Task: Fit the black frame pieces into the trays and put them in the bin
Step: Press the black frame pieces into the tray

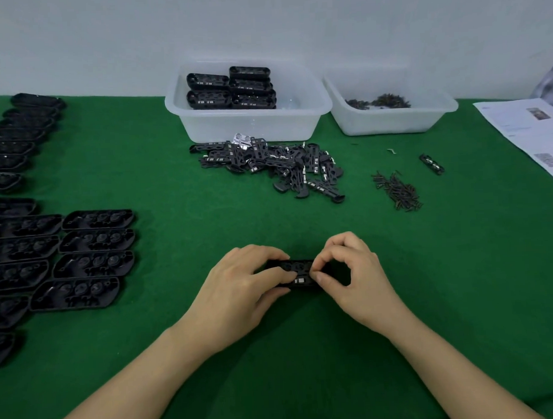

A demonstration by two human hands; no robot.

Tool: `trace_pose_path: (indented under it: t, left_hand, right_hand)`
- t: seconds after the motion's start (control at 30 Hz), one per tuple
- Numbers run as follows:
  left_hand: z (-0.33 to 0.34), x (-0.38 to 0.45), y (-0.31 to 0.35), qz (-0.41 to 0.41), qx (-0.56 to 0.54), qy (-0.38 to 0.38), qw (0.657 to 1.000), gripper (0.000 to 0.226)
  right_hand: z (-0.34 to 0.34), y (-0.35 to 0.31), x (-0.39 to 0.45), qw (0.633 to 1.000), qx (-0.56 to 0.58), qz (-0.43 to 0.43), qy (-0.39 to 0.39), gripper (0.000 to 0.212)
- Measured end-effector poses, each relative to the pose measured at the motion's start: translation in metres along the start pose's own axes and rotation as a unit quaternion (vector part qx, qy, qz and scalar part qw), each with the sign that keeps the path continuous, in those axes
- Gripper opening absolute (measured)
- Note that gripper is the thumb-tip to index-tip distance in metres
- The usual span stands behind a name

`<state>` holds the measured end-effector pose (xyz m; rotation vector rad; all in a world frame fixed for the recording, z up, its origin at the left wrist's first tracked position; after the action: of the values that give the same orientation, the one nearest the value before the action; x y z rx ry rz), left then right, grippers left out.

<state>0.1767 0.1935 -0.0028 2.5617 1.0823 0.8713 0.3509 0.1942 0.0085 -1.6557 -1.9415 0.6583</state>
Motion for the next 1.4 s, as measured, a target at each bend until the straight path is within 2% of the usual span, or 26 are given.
trace_pose_path:
  t: [0.13, 0.3, 0.5, 0.6, 0.63, 0.7, 0.83, 1.07, 1.4]
  left_hand:
    - [0.0, 0.0, -0.001, 0.001, -0.003, 0.007, 1.0, 0.013]
    - [0.0, 0.0, -0.001, -0.003, -0.006, 0.005, 1.0, 0.014]
    - [-0.001, 0.0, -0.001, -0.002, -0.01, -0.004, 1.0, 0.022]
    - [0.0, -0.001, 0.0, 0.007, -0.01, -0.003, 1.0, 0.023]
    - [0.0, -0.001, 0.0, 0.012, -0.009, -0.002, 1.0, 0.023]
    - [0.0, -0.001, -0.001, 0.026, -0.005, 0.002, 1.0, 0.02]
    - [0.002, 0.0, -0.001, 0.05, -0.006, 0.011, 0.999, 0.011]
    - [0.002, 0.001, -0.002, 0.059, -0.022, 0.006, 0.998, 0.014]
    - [0.002, 0.003, -0.007, 0.013, -0.036, 0.006, 0.999, 0.014]
  right_hand:
    - [0.0, -0.006, 0.0, 0.998, -0.026, -0.044, 0.045, 0.022]
    - [0.002, -0.006, -0.002, 0.989, -0.114, -0.074, 0.049, 0.015]
    - [0.001, -0.016, -0.005, 0.955, -0.243, -0.141, 0.092, 0.019]
    - [0.0, -0.01, -0.002, 0.98, -0.175, -0.076, 0.049, 0.021]
    - [-0.001, -0.006, 0.001, 0.994, -0.11, -0.028, 0.011, 0.022]
    - [-0.004, 0.001, 0.006, 0.997, -0.008, 0.045, -0.07, 0.024]
    - [-0.009, 0.006, 0.014, 0.991, 0.006, 0.066, -0.118, 0.029]
    - [-0.018, 0.003, 0.033, 0.973, 0.036, 0.106, -0.202, 0.029]
    - [-0.014, 0.008, 0.021, 0.984, 0.052, 0.089, -0.145, 0.015]
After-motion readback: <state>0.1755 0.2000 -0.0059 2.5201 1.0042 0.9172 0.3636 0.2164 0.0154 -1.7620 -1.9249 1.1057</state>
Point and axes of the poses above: each hand's wrist, its own x-axis towards the middle knuckle, its own z-axis out of the palm, y = z × x, the point moved 3 cm from there along x, towards the middle knuckle, and after that the axes turned 3 degrees about -x, right-handed, at the moved point
